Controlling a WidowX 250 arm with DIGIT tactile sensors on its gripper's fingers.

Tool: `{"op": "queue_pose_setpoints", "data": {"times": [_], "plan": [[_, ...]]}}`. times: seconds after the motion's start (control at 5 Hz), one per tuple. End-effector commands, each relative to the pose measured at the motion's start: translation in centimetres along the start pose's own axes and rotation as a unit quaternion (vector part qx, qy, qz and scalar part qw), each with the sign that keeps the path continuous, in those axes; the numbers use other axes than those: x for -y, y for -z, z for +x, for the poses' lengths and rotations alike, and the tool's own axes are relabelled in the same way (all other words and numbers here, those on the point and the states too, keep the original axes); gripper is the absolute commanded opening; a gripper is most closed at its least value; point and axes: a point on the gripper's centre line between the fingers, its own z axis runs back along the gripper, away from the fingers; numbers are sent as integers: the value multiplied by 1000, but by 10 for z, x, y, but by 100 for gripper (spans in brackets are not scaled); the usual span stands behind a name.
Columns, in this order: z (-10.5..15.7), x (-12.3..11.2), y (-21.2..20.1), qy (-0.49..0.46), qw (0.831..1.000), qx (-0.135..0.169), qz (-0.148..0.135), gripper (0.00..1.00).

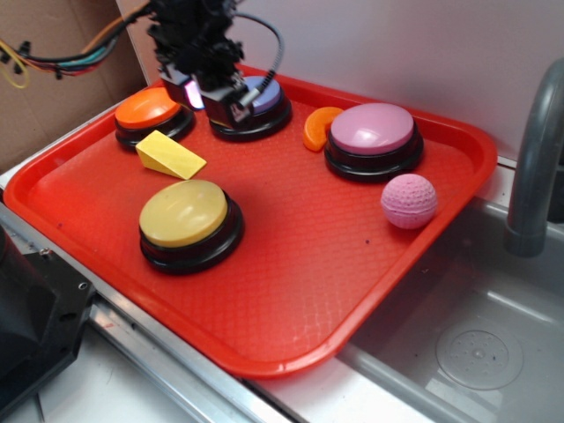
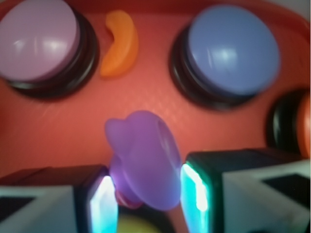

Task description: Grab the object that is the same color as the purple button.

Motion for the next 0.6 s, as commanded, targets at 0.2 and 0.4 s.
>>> {"op": "queue_pose_setpoints", "data": {"times": [0.2, 0.4], "plan": [[-37, -28, -76, -35, 999, -19, -26, 0], [-35, -33, -81, -30, 999, -44, 0, 51]]}}
